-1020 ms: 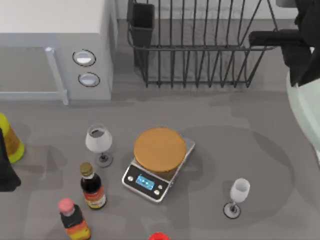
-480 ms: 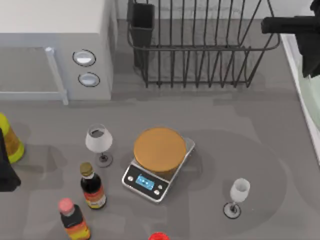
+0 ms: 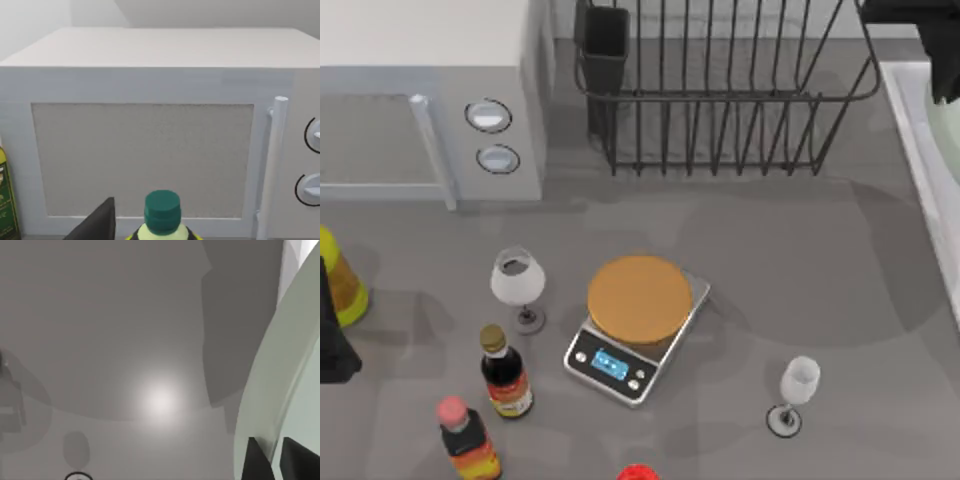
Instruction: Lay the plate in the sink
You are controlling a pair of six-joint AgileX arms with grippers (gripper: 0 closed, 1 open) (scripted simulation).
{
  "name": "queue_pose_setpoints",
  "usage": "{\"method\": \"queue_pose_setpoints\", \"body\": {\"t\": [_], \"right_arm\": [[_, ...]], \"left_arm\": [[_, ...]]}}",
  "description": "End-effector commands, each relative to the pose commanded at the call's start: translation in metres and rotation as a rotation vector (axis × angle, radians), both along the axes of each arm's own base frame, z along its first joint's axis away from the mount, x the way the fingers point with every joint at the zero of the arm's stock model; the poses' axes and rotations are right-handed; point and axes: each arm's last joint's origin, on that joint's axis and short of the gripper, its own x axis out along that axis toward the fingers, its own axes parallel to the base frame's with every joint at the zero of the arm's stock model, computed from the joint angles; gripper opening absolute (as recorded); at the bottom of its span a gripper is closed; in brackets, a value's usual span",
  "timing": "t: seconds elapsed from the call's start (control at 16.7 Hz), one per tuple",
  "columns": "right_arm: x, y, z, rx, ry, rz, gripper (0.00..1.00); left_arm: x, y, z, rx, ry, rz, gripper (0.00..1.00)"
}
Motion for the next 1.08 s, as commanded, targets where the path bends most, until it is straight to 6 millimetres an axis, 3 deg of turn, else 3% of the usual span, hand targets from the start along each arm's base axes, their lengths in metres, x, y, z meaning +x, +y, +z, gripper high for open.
{"method": "queue_pose_setpoints", "body": {"t": [0.24, 0.48, 0.6, 0.84, 1.08], "right_arm": [[0.067, -0.059, -0.063, -0.006, 0.036, 0.002, 0.0], [0.09, -0.112, -0.103, -0.004, 0.045, 0.003, 0.0], [0.092, -0.121, -0.109, -0.004, 0.046, 0.003, 0.0], [0.092, -0.121, -0.109, -0.004, 0.046, 0.003, 0.0], [0.092, -0.121, -0.109, -0.004, 0.046, 0.003, 0.3]], "left_arm": [[0.0, 0.0, 0.0, 0.0, 0.0, 0.0, 1.0], [0.0, 0.0, 0.0, 0.0, 0.0, 0.0, 1.0], [0.0, 0.0, 0.0, 0.0, 0.0, 0.0, 1.0], [0.0, 0.0, 0.0, 0.0, 0.0, 0.0, 1.0], [0.0, 0.0, 0.0, 0.0, 0.0, 0.0, 1.0]]}}
